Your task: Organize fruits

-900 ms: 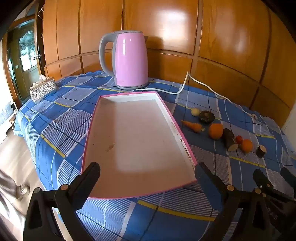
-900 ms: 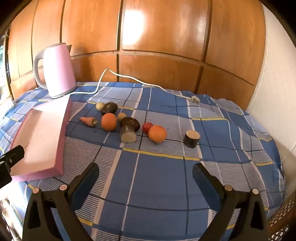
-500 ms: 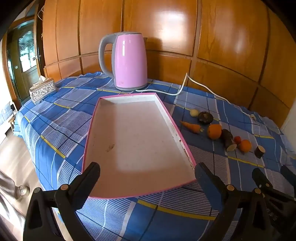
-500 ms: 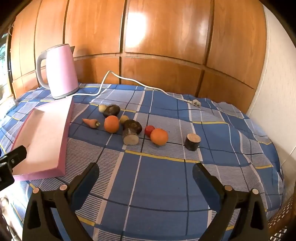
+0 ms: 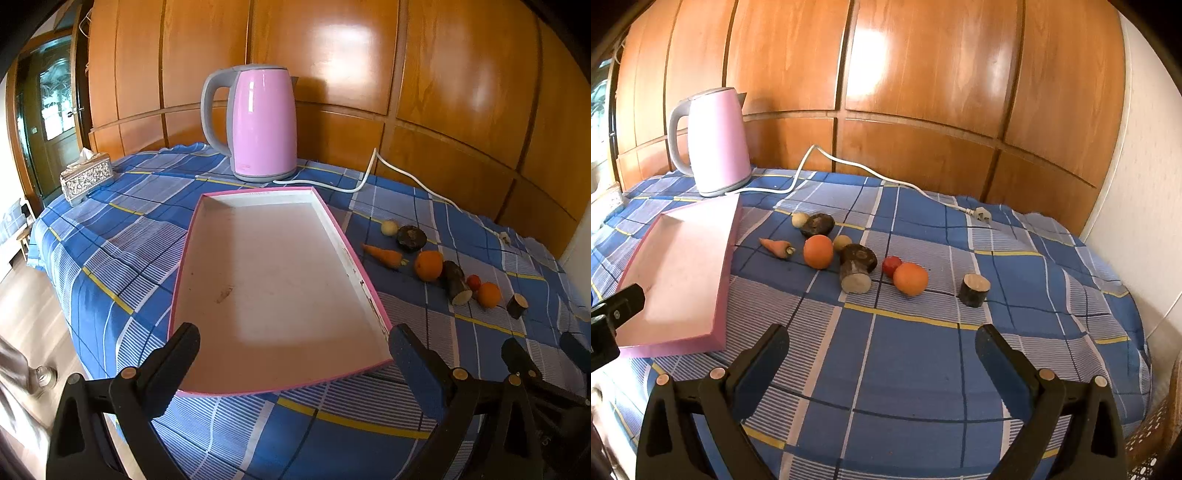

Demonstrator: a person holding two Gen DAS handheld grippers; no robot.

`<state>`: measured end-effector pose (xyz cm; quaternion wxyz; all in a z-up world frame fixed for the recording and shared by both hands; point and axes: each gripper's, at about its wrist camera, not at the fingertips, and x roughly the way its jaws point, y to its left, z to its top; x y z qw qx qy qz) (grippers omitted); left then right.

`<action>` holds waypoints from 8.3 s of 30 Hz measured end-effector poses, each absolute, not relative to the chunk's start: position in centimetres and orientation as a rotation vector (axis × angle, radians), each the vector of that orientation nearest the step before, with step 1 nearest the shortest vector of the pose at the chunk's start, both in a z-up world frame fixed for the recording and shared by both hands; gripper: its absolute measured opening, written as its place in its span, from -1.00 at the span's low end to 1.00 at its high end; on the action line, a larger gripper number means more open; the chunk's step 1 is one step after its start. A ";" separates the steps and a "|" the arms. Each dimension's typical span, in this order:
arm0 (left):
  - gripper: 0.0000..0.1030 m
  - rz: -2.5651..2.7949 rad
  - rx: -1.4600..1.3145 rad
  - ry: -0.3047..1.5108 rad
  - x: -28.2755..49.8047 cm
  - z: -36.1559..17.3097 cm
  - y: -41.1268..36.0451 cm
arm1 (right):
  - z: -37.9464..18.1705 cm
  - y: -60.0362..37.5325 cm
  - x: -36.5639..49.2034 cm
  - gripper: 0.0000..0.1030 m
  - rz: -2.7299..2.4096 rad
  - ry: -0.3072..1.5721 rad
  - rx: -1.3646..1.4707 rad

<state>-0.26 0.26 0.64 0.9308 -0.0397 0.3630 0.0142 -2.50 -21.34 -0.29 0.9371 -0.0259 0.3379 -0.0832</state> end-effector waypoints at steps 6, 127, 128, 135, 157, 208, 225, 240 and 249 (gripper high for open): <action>0.99 0.031 -0.082 0.743 -0.5 0.5 0.3 | -0.4 -21.3 -2.5 0.99 -0.165 0.696 -0.049; -0.46 -0.435 -0.177 1.124 26.4 -4.8 -8.1 | -5.4 -34.4 1.6 0.92 -0.290 0.885 0.232; -0.47 -0.435 -0.146 1.104 25.8 -4.4 -8.2 | -5.4 -34.9 1.8 0.86 -0.290 0.889 0.251; -0.47 -0.470 -0.156 1.023 22.2 -2.1 -7.1 | -6.4 -37.6 2.0 0.61 -0.319 0.930 0.367; -0.47 -0.044 -0.224 0.890 12.9 -1.2 8.0 | -7.1 -36.1 3.9 0.60 -0.311 0.944 0.223; 0.70 0.100 -0.159 0.803 3.0 -3.6 6.9 | -5.8 -36.0 7.7 0.38 -0.351 0.933 0.119; 0.71 0.096 -0.197 0.793 2.3 -3.3 7.3 | -4.5 -34.5 7.0 -0.32 -0.285 0.902 0.083; 0.73 0.095 -0.219 0.783 1.8 -3.1 7.6 | -0.1 -25.6 5.6 -0.32 0.066 0.835 0.089; 0.74 0.104 -0.228 0.782 1.7 -3.1 8.2 | 0.5 -17.4 8.0 -0.32 0.332 0.888 0.085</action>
